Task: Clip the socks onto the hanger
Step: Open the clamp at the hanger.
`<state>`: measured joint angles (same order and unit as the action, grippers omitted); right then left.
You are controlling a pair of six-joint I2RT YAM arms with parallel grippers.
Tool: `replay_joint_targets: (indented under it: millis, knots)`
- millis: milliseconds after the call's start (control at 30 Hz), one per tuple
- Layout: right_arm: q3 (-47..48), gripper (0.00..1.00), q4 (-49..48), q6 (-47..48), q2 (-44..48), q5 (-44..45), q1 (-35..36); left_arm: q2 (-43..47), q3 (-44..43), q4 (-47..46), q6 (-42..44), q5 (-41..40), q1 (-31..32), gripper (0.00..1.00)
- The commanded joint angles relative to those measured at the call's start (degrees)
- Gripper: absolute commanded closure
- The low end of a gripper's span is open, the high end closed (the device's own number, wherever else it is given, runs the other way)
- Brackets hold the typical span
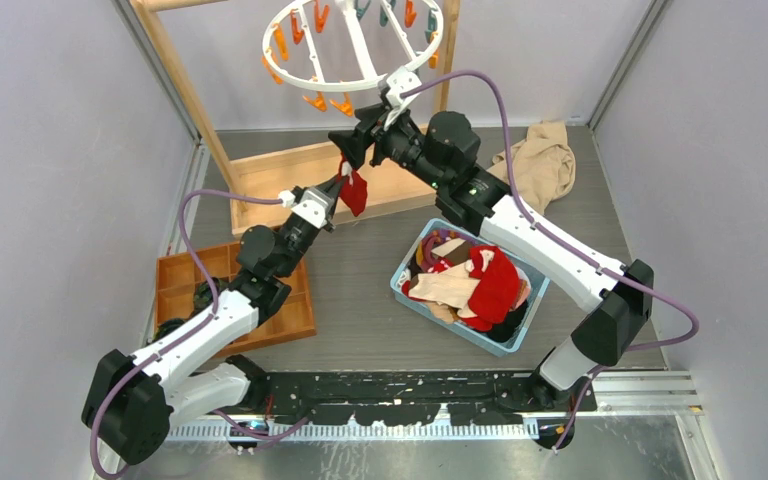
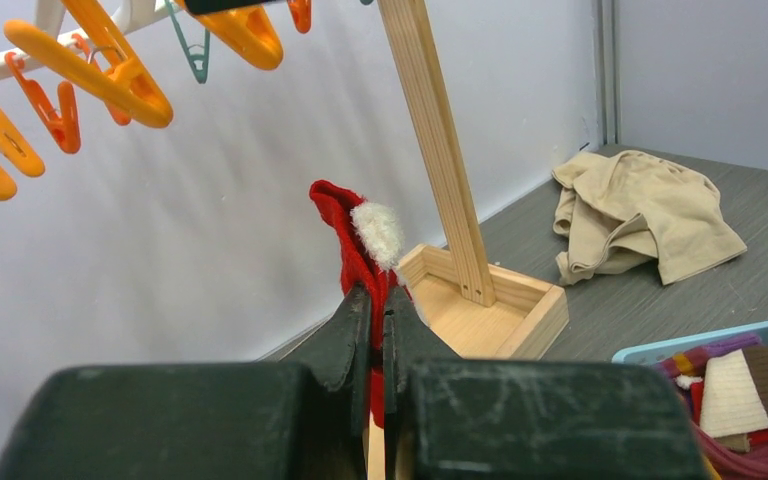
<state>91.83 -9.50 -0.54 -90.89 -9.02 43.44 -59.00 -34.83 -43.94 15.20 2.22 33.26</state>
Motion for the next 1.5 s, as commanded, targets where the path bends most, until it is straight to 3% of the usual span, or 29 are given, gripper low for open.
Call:
replay_joint_targets:
  millis: [0,200,1033,1267,1467]
  knots:
    - [-1.7,0.31,-7.0,3.1,0.9,11.5,2.4,1.7,0.8,-4.4,-0.6,-1.3,0.1,1.0]
    - [0.1,0.31,-8.9,4.7,-1.9,19.5,3.8,2.6,1.7,-4.6,-1.0,-1.3,0.1,1.0]
    - [7.6,0.37,-18.1,6.3,-10.5,26.5,6.8,5.5,3.1,-2.4,-1.0,0.4,-1.6,1.0]
    - [9.6,0.53,-17.6,5.9,-12.1,26.9,6.8,5.8,3.2,-2.1,-1.4,1.2,-1.9,1.0]
    - [9.8,0.74,-16.3,5.2,-11.6,25.1,6.7,5.1,2.4,-2.0,-1.6,2.0,-2.1,1.0]
